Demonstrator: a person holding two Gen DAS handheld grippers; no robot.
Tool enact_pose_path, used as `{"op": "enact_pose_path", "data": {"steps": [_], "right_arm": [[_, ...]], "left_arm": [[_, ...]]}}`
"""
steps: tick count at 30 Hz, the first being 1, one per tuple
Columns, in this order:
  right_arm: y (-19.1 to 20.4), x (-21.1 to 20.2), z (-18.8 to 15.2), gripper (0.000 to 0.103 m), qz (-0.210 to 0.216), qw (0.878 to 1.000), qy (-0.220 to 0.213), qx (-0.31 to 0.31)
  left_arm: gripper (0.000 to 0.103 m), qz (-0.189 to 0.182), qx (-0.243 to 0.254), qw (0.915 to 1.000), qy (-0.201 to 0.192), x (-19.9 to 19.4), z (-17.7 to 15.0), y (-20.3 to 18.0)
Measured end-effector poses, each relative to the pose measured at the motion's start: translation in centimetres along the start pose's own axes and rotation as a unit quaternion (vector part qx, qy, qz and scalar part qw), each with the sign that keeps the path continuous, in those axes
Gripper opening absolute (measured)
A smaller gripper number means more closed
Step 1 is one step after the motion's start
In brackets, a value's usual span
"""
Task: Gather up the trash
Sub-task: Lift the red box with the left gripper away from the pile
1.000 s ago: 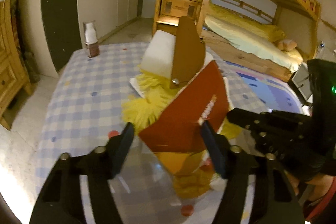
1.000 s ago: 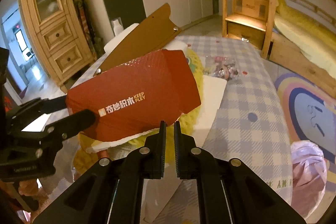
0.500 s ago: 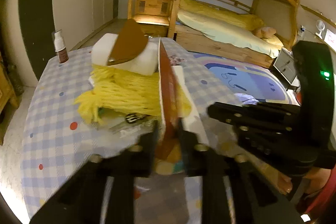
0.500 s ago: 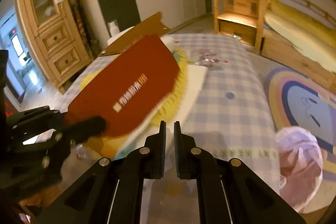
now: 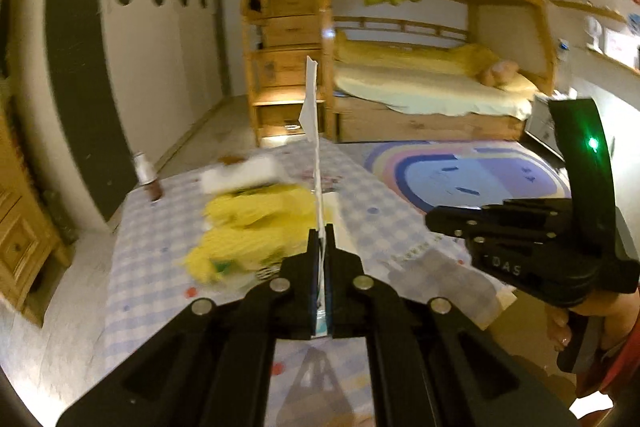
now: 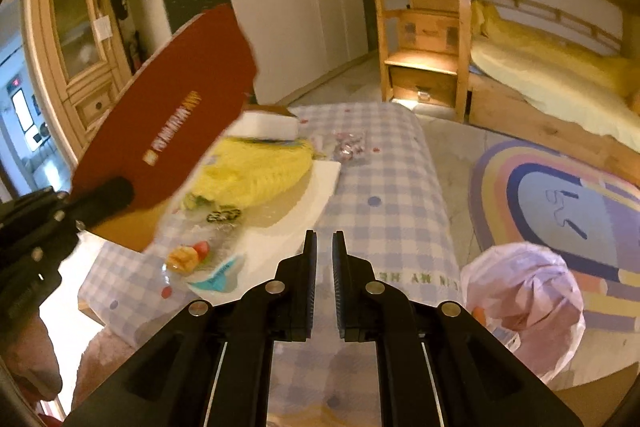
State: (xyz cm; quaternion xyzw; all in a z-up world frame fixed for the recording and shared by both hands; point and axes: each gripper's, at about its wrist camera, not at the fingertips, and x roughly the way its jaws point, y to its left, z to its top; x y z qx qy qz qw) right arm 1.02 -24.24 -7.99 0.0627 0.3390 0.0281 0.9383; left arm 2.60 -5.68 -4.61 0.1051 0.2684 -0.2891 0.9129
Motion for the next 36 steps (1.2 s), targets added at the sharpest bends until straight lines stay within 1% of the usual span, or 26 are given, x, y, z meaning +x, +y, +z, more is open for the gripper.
{"op": "enact_pose_path", "data": {"steps": [2,3,6,10,12,13,14,16,18,23,26,27,29,30,32,34,36], "right_arm": [[0.8,0.2,0.7,0.02,0.003,1.0,-0.005,-0.012],[1.2,0.4,1.0,0.021,0.005,1.0,-0.007,-0.017],[2.1,0.9,1.6,0.021,0.011,1.0,-0.008,-0.023],[3.4,1.7,2.2,0.021,0.017,0.999,-0.005,-0.035],[3.7,1.9,2.5,0.023,0.022,0.999,-0.006,-0.038],[3.8,1.9,2.6,0.032,0.024,0.999,-0.006,-0.037],[4.1,2.1,2.8,0.045,0.026,0.999,-0.007,-0.038],[4.6,2.6,3.3,0.053,0.026,0.999,-0.011,-0.046],[5.2,3.3,3.6,0.053,0.026,0.998,-0.007,-0.058],[6.3,6.9,4.4,0.054,0.002,0.994,0.02,-0.105],[6.5,8.5,4.8,0.058,-0.008,0.992,0.027,-0.12],[6.6,8.8,4.9,0.058,-0.008,0.992,0.027,-0.125],[6.9,9.2,5.1,0.057,0.006,0.991,0.027,-0.131],[7.0,9.3,5.2,0.055,0.013,0.99,0.027,-0.135],[7.3,9.4,5.4,0.026,0.026,0.989,0.032,-0.141],[7.4,9.2,5.6,0.015,0.041,0.989,0.034,-0.138],[7.8,8.7,5.7,0.014,0.047,0.988,0.033,-0.145]], "left_arm": [[0.0,0.026,-0.009,0.9996,-0.001,-0.6,-0.2,1.8],[0.0,0.041,-0.013,0.9991,0.0,-0.8,-0.4,2.7],[0.0,0.065,-0.041,0.9969,0.011,-1.0,-1.1,5.2],[0.0,0.089,-0.072,0.9932,0.022,-0.7,-2.0,8.0],[0.0,0.101,-0.086,0.9908,0.028,-0.5,-2.5,9.1],[0.0,0.104,-0.089,0.9901,0.031,-0.3,-2.6,9.4],[0.0,0.106,-0.095,0.9893,0.034,-0.2,-2.7,9.7],[0.0,0.108,-0.101,0.9884,0.037,-0.3,-3.1,9.8],[0.0,0.108,-0.104,0.9878,0.042,0.0,-3.2,10.1],[0.0,0.107,-0.109,0.9873,0.044,0.3,-3.2,10.5],[0.0,0.107,-0.111,0.987,0.046,0.4,-3.2,10.6],[0.0,0.106,-0.112,0.9869,0.047,0.4,-3.2,10.6],[0.0,0.107,-0.113,0.9867,0.049,0.5,-3.2,10.6],[0.0,0.108,-0.112,0.9866,0.049,0.5,-3.2,10.6],[0.0,0.107,-0.113,0.9866,0.049,0.5,-3.1,10.6],[0.0,0.108,-0.114,0.9865,0.048,0.4,-3.1,10.5],[0.0,0.108,-0.115,0.9864,0.046,0.3,-3.0,10.4]]}}
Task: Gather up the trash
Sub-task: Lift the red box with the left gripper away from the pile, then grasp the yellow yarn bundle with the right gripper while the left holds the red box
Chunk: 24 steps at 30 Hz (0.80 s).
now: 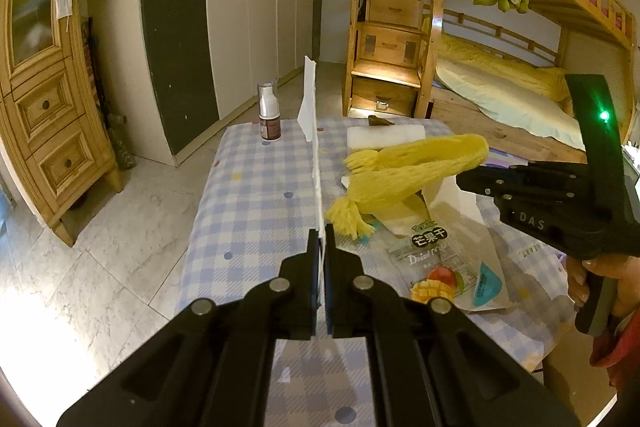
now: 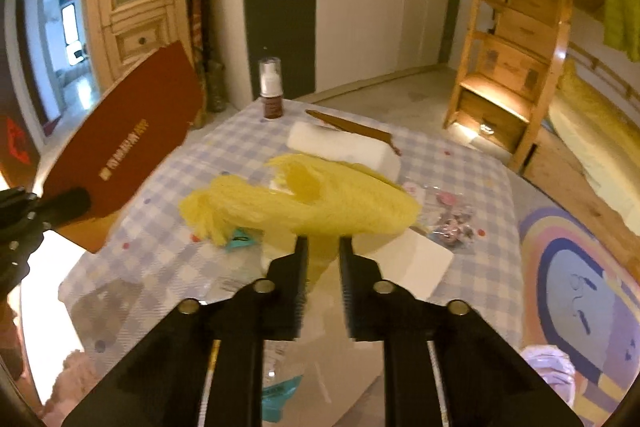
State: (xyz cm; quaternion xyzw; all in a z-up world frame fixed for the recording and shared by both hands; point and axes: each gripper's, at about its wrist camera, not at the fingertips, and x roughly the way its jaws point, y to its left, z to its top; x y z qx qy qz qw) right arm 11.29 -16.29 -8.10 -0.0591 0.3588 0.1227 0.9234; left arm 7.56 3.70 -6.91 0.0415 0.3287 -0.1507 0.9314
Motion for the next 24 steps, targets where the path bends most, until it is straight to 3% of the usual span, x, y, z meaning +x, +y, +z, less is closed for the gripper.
{"op": "enact_pose_path", "data": {"steps": [3,5,11,19,23,24], "right_arm": [[0.2,-0.9,0.0,0.029,-0.012,1.0,-0.003,-0.006],[0.2,-1.3,-0.1,0.052,-0.031,0.999,-0.011,-0.014],[-0.4,-0.4,0.4,0.07,-0.045,0.999,-0.012,-0.024],[-0.2,1.5,1.6,0.068,-0.003,0.999,-0.018,-0.049],[-0.1,1.9,1.6,0.028,0.018,0.999,-0.007,-0.048],[-0.1,1.8,1.6,0.026,0.024,0.999,-0.006,-0.046]], "left_arm": [[0.0,-0.001,0.001,1.0,-0.002,-0.2,-0.1,0.0],[0.0,0.0,0.001,1.0,-0.003,-0.4,-0.1,0.0],[0.0,-0.003,0.0,1.0,0.0,0.0,0.2,-0.1],[0.0,-0.002,-0.002,1.0,0.006,1.8,1.1,-0.1],[0.0,-0.001,-0.004,0.9999,0.01,2.0,1.0,0.1],[0.0,-0.001,-0.006,0.9999,0.011,1.9,0.9,0.2]]}}
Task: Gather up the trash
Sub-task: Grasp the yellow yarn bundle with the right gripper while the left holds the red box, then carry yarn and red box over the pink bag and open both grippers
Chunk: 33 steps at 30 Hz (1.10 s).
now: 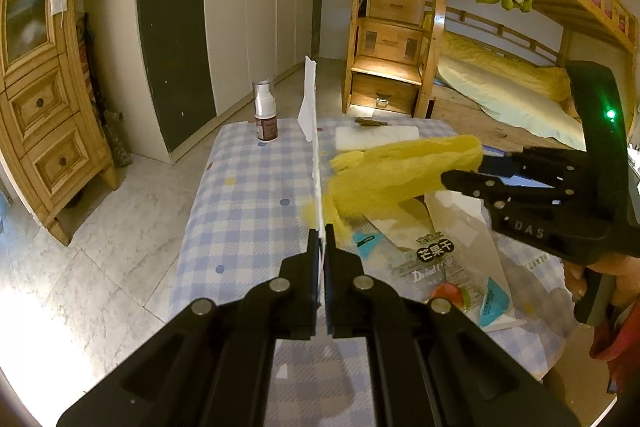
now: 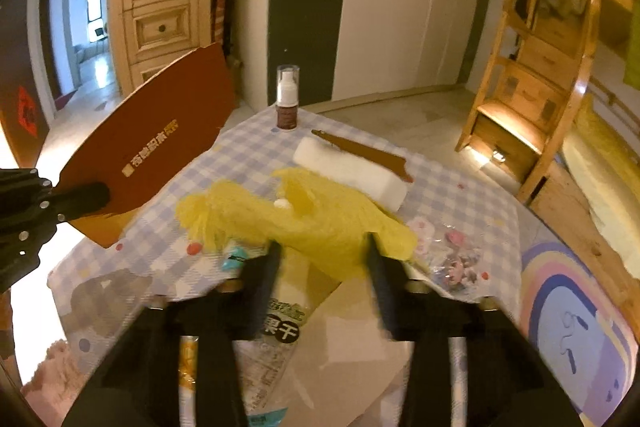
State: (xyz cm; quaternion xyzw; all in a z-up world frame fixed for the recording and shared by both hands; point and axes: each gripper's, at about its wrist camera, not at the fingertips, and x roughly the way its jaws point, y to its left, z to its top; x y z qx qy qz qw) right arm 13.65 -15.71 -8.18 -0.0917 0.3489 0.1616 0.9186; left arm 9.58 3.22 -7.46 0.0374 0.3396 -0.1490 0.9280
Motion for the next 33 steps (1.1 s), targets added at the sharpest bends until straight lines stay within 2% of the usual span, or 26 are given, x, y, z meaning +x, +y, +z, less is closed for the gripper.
{"op": "enact_pose_path", "data": {"steps": [2,4,9,14,18,22,27,33], "right_arm": [[0.2,-0.4,-0.1,0.015,0.007,1.0,-0.002,0.001],[0.4,-1.0,-0.2,0.013,0.012,1.0,-0.004,0.001],[0.3,-4.4,-0.2,0.012,0.012,0.999,-0.038,0.03],[-1.2,-8.8,0.4,0.012,0.022,0.989,-0.107,0.098],[-1.9,-11.5,0.7,0.011,0.006,0.981,-0.146,0.127],[-2.7,-13.4,0.0,0.011,-0.014,0.977,-0.152,0.15],[-4.8,-15.2,-4.0,0.011,-0.058,0.968,-0.128,0.21],[-8.1,-18.7,-10.7,0.012,-0.13,0.945,-0.108,0.28]], "left_arm": [[0.0,0.001,-0.003,1.0,0.0,-0.1,0.0,0.2],[0.0,0.003,-0.005,1.0,-0.001,-0.4,0.0,0.4],[0.0,0.01,-0.008,0.9998,-0.015,-2.1,0.1,0.8],[0.0,0.012,-0.01,0.9995,-0.029,-3.7,0.5,0.7],[0.0,0.003,0.001,0.9993,-0.038,-5.0,0.5,-0.6],[0.0,-0.016,0.015,0.9989,-0.042,-5.6,0.4,-2.5],[0.0,-0.057,0.048,0.9965,-0.038,-5.1,0.0,-7.1],[0.0,-0.133,0.093,0.9866,-0.019,-3.3,-0.4,-14.6]]}}
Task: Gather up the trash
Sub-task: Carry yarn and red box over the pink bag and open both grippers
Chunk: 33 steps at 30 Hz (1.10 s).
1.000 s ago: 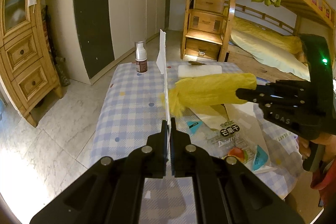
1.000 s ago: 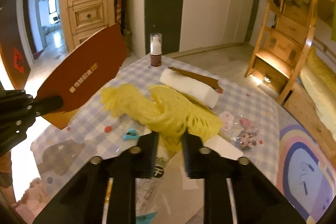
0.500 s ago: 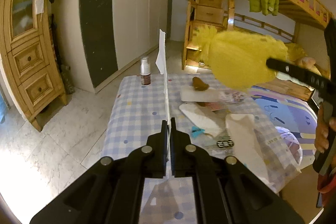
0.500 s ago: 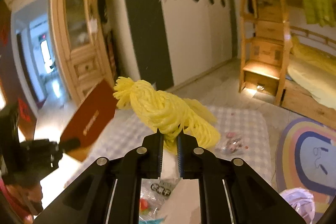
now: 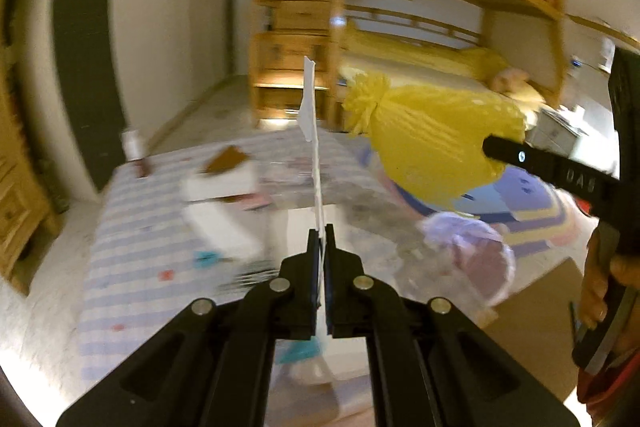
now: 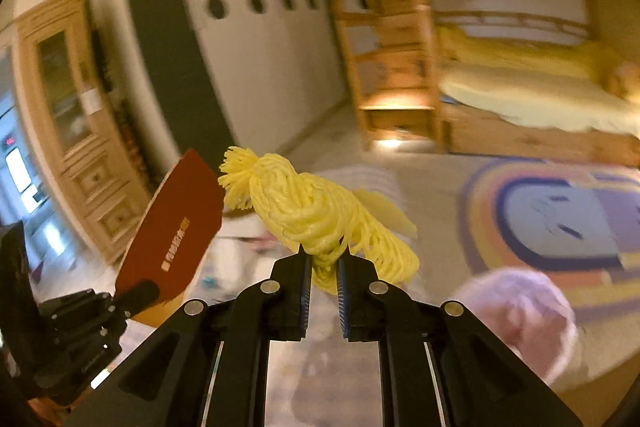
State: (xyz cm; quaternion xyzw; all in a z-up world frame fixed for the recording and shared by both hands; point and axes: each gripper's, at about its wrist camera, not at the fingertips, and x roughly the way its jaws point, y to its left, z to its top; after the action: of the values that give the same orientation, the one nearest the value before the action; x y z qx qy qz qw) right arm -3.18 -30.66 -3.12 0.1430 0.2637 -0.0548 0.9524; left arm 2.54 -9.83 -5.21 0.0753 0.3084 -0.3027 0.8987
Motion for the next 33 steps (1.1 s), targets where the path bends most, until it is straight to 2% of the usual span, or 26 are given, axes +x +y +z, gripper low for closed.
{"op": "enact_pose_path", "data": {"steps": [5,10,12,13,14,16,24,33], "right_arm": [[-5.8,-1.8,-2.3,0.014,-0.074,0.996,0.016,0.041],[-9.6,-1.2,-3.7,0.016,-0.114,0.99,0.036,0.076],[-11.0,-0.6,-3.8,0.02,-0.132,0.987,0.037,0.085],[-11.6,-0.2,-3.7,0.027,-0.136,0.986,0.038,0.09],[-12.5,0.4,-3.8,0.043,-0.143,0.984,0.043,0.098],[-13.5,0.5,-4.0,0.057,-0.147,0.983,0.041,0.105],[-15.0,-1.4,-4.7,0.057,-0.15,0.983,0.023,0.101],[-16.1,-4.6,-4.0,0.058,-0.166,0.98,-0.006,0.106]], "left_arm": [[0.0,-0.05,0.031,0.9982,0.007,2.1,0.0,-4.6],[0.0,-0.087,0.047,0.9948,0.022,4.2,0.0,-7.9],[0.0,-0.094,0.054,0.9937,0.028,4.9,0.0,-9.0],[0.0,-0.096,0.056,0.9934,0.03,5.1,-0.1,-9.3],[0.0,-0.098,0.059,0.9929,0.033,5.4,-0.1,-9.7],[0.001,-0.1,0.063,0.9924,0.036,5.7,-0.1,-10.3],[0.001,-0.114,0.076,0.9893,0.051,7.4,0.2,-12.8],[0.001,-0.158,0.103,0.9801,0.062,10.2,0.8,-17.5]]}}
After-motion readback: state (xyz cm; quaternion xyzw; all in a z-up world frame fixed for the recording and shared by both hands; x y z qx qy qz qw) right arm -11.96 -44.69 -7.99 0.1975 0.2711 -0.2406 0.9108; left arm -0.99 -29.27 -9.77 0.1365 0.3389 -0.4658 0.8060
